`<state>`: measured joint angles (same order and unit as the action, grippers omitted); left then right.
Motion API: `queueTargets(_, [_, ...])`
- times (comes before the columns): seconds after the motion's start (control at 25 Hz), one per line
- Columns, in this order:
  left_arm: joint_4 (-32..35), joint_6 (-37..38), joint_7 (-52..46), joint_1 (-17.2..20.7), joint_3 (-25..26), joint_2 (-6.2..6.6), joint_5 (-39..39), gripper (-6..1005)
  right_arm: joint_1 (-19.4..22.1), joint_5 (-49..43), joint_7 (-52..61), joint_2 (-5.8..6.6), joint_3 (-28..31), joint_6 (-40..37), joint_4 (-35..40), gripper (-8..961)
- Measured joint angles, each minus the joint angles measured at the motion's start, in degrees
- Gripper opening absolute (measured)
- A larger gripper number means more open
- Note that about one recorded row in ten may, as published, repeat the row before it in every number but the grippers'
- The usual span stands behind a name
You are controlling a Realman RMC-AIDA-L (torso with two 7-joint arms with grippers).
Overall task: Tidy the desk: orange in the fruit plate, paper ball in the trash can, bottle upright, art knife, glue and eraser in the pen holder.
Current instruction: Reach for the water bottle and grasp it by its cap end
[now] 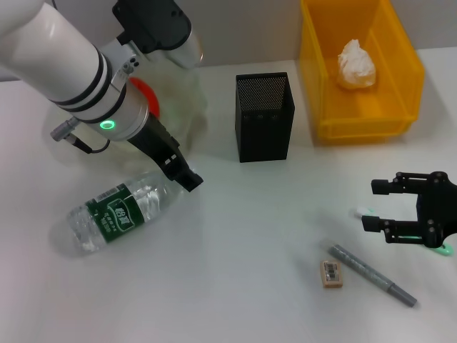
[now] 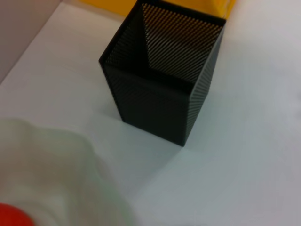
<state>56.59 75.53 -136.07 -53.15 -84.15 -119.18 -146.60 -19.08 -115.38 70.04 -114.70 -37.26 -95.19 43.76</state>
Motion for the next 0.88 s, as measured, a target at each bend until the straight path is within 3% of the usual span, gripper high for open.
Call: queueTargets(0.88, [-3.3,-6.3,0.5,1.3,-4.3,0.0,0.8,813,-0.2,0.1,0.0,-0.43,0.0,0.0,0.0,695])
